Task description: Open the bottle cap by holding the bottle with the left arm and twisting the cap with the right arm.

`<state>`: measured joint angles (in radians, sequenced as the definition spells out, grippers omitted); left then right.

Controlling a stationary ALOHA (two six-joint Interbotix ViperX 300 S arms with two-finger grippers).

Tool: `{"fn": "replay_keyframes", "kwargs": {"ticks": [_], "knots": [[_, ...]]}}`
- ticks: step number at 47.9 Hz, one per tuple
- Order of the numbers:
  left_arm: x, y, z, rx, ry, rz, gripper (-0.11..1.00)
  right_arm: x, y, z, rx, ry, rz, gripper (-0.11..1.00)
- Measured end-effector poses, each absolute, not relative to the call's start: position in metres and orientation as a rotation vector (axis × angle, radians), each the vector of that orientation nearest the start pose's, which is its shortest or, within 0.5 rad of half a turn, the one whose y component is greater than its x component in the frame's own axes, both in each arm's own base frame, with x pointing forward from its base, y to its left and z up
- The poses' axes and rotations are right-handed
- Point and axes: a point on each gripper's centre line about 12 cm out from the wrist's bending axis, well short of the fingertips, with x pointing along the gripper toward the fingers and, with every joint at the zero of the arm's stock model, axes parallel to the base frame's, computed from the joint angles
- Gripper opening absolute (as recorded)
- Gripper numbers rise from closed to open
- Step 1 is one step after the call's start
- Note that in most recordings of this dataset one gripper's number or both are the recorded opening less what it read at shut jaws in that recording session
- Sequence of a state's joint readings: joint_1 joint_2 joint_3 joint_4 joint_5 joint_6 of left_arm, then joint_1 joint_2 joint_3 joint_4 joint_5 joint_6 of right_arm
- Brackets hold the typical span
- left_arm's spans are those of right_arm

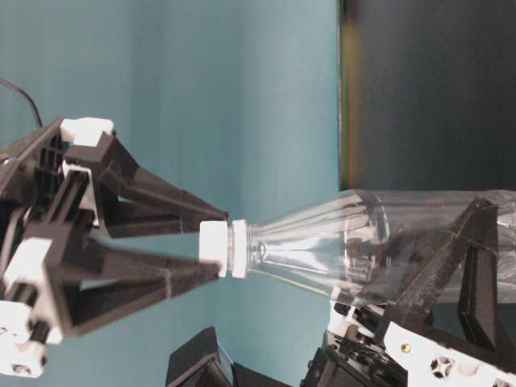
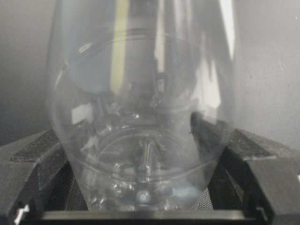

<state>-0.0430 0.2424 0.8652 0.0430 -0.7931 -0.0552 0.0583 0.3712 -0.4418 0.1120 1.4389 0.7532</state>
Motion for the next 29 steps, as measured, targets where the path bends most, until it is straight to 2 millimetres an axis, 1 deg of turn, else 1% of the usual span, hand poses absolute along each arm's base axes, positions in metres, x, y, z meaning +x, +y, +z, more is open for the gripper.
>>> {"fn": "replay_keyframes", "kwargs": {"ticks": [8, 16, 29], "knots": [[0.3757, -0.0198, 0.0990, -0.023, 0.316, -0.069, 0.81, 0.4847, 0.0405, 0.2909, 0.660, 1.355, -0.379, 0.37], [0.3757, -0.0198, 0.0988, -0.023, 0.317, -0.069, 0.81, 0.4841, 0.0399, 0.2911, 0.561, 1.368, -0.295, 0.37], [0.3757, -0.0198, 0.0988, -0.023, 0.317, -0.069, 0.81, 0.4836, 0.0399, 0.2907, 0.208, 1.388, -0.001, 0.37]]}}
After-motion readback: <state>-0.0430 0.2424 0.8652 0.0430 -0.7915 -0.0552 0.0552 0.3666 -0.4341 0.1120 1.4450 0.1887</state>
